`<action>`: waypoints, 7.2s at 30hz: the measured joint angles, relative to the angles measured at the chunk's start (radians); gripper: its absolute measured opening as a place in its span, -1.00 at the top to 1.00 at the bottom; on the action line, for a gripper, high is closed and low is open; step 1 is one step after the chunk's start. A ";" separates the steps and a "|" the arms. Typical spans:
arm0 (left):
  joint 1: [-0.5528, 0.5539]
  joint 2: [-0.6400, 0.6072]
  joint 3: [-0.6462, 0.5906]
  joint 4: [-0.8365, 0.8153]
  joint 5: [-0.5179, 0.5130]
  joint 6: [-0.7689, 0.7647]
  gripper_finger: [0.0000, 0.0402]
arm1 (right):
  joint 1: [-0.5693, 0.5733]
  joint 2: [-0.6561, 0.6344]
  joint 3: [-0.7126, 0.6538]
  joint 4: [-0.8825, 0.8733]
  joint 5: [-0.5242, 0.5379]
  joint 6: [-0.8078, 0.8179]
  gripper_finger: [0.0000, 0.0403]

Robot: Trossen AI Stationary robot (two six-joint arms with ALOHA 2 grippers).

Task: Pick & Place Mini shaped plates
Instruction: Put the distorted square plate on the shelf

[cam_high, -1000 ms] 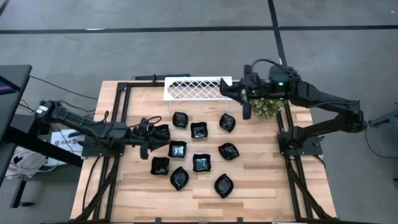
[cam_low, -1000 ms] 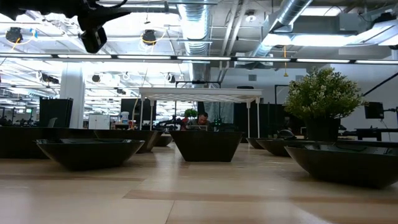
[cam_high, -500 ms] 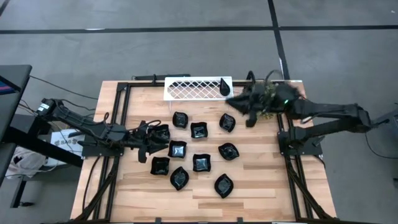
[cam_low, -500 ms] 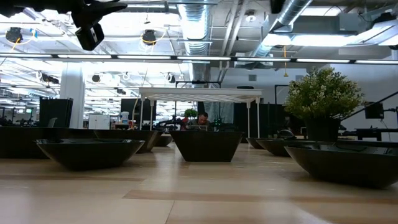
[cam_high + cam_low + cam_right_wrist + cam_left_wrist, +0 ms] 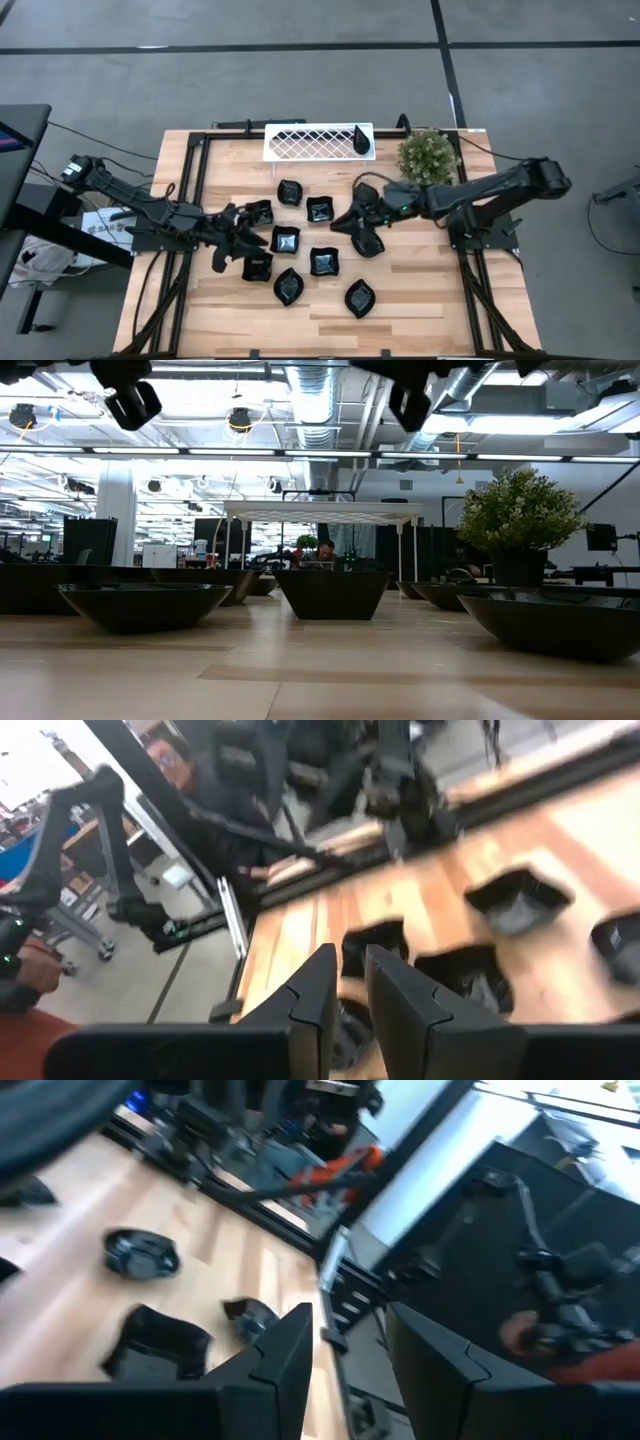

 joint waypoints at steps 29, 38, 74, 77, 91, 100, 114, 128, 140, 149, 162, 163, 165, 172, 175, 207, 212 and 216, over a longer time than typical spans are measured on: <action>0.162 0.000 0.277 -0.661 -0.035 0.249 0.35 | -0.036 0.075 0.468 -1.169 0.223 -0.134 0.73; 0.183 0.001 0.208 -0.775 -0.033 0.227 0.35 | -0.089 0.077 0.356 -1.088 0.263 -0.126 0.73; 0.180 -0.002 0.084 -0.461 -0.059 0.105 0.35 | -0.117 0.473 0.340 -0.561 0.154 -0.382 0.55; 0.180 -0.002 0.084 -0.460 -0.059 0.106 0.35 | -0.118 0.501 0.352 -0.558 0.149 -0.400 0.45; 0.181 -0.002 0.084 -0.459 -0.059 0.106 0.35 | -0.113 0.520 0.354 -0.545 0.130 -0.462 0.30; 0.181 -0.002 0.084 -0.460 -0.059 0.106 0.35 | -0.112 0.507 0.353 -0.557 0.132 -0.404 0.33; 0.314 0.015 0.083 -0.686 0.052 0.086 0.35 | -0.084 0.140 0.354 -0.833 0.237 -0.438 0.41; 0.353 0.110 0.083 -0.827 0.071 0.260 0.35 | -0.121 -0.131 0.260 -0.955 0.237 -0.362 0.42; 0.333 0.212 0.083 -0.776 0.027 0.455 0.35 | -0.091 -0.169 0.157 -0.934 0.237 -0.267 0.41; 0.334 0.336 0.083 -0.752 0.027 0.429 0.35 | -0.073 -0.169 0.143 -0.903 0.237 -0.250 0.41; 0.334 0.418 0.083 -0.726 -0.085 0.394 0.35 | -0.073 -0.169 0.143 -0.901 0.236 -0.250 0.41; 0.334 0.416 0.083 -0.726 -0.085 0.394 0.35 | -0.073 -0.169 0.143 -0.901 0.237 -0.250 0.41; 0.334 0.415 0.083 -0.723 -0.085 0.394 0.35 | -0.073 -0.169 0.143 -0.901 0.237 -0.250 0.41; 0.334 0.415 0.083 -0.719 -0.085 0.394 0.35 | -0.073 -0.169 0.143 -0.902 0.237 -0.250 0.41; 0.334 0.415 0.083 -0.713 -0.085 0.390 0.35 | -0.073 -0.169 0.143 -0.902 0.237 -0.250 0.41; 0.332 0.406 0.083 -0.679 -0.022 0.328 0.97 | -0.073 -0.168 0.144 -0.904 0.237 -0.250 0.41; 0.306 0.330 0.082 -0.698 -0.014 0.297 0.97 | -0.075 -0.168 0.144 -0.903 0.239 -0.250 0.41; 0.294 0.212 0.082 -0.730 -0.035 0.263 0.97 | -0.081 -0.168 0.144 -0.894 0.263 -0.243 0.41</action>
